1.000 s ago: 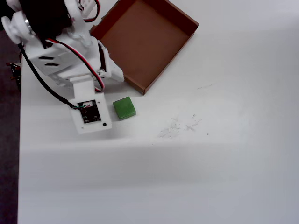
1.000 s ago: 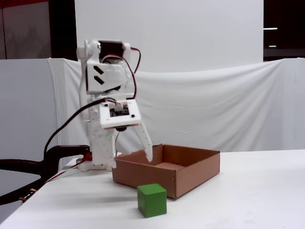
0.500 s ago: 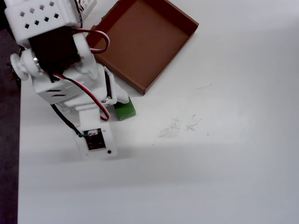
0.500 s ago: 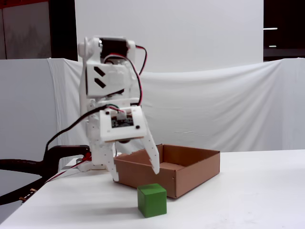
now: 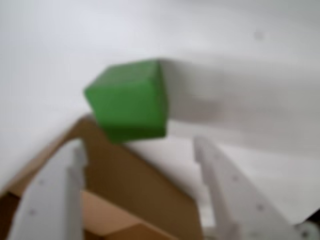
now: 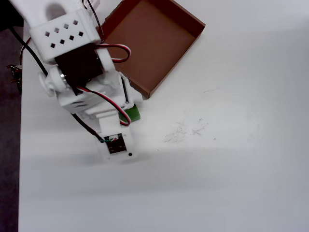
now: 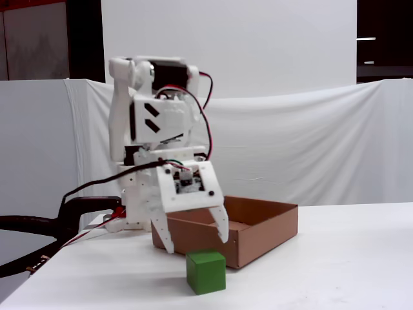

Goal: Grasp a green cube and put it in a box.

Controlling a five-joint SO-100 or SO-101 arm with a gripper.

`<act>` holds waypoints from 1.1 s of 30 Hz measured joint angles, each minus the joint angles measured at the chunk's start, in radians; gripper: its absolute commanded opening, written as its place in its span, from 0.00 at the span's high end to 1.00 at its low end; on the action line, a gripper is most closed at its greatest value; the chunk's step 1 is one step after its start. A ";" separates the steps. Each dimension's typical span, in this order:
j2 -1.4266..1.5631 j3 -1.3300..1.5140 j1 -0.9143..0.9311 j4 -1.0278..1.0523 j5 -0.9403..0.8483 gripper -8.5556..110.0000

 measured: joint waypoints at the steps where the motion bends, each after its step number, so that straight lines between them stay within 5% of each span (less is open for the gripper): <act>1: 0.000 -0.006 -0.003 0.005 0.000 0.67; 33: -0.169 -0.094 -0.026 -0.051 0.000 0.67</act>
